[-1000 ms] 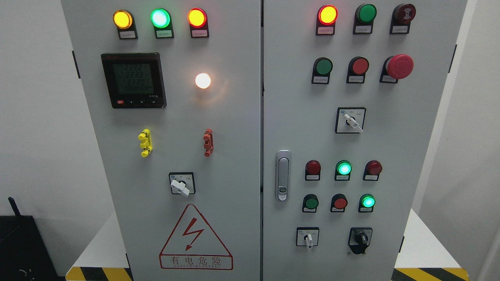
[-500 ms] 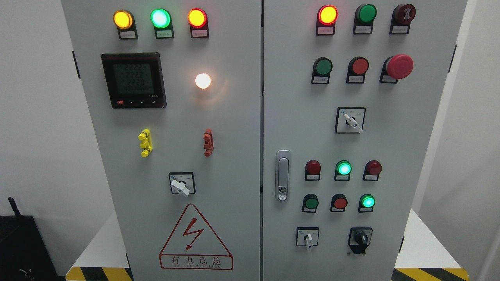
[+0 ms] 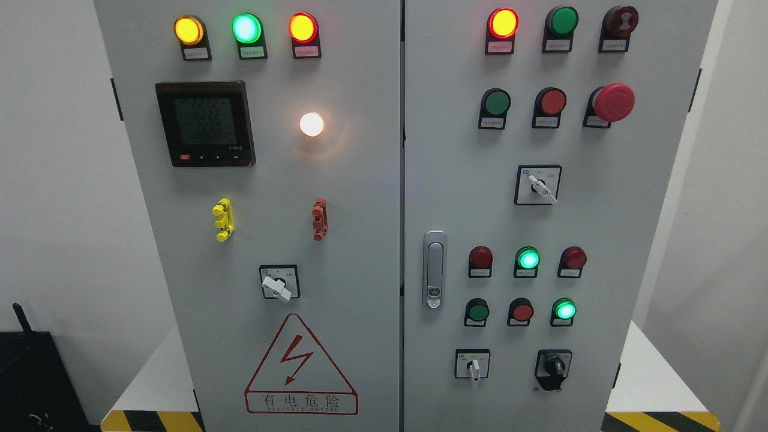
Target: Turn on light switch 1
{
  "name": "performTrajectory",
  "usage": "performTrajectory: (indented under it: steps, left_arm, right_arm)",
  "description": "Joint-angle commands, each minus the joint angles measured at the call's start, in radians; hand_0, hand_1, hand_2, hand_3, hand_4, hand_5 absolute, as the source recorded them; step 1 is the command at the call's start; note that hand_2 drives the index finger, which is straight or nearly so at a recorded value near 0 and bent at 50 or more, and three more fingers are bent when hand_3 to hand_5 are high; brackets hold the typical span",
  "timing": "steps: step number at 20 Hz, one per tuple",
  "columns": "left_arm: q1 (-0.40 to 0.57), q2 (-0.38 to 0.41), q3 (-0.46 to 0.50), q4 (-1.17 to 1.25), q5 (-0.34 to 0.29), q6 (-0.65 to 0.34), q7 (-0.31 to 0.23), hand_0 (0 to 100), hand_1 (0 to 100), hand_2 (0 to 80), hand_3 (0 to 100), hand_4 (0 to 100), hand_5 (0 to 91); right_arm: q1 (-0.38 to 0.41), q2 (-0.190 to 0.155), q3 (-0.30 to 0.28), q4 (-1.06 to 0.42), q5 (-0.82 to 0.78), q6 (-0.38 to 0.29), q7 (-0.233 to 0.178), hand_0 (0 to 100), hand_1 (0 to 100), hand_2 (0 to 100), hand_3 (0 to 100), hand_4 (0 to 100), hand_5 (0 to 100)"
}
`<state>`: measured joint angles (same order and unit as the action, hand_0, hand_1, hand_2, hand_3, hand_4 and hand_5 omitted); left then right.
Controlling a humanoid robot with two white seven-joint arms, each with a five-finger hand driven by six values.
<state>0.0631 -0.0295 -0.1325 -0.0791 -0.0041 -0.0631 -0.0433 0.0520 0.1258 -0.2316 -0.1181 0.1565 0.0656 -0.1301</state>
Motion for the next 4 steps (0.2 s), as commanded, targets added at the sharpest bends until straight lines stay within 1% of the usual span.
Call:
performTrajectory:
  steps: [1,4]
  left_arm:
    - [-0.008,-0.018,-0.007,0.108,-0.002,-0.015,-0.001,13,0,0.0,0,0,0.0]
    - [-0.012,-0.02,-0.007,0.108,0.0,-0.015,-0.001,13,0,0.0,0,0,0.0]
  right_arm:
    - [0.0,0.0,0.0,0.0,0.0,0.0,0.0,31,0,0,0,0,0]
    - [0.0,0.0,0.0,0.0,0.0,0.0,0.0,31,0,0,0,0,0]
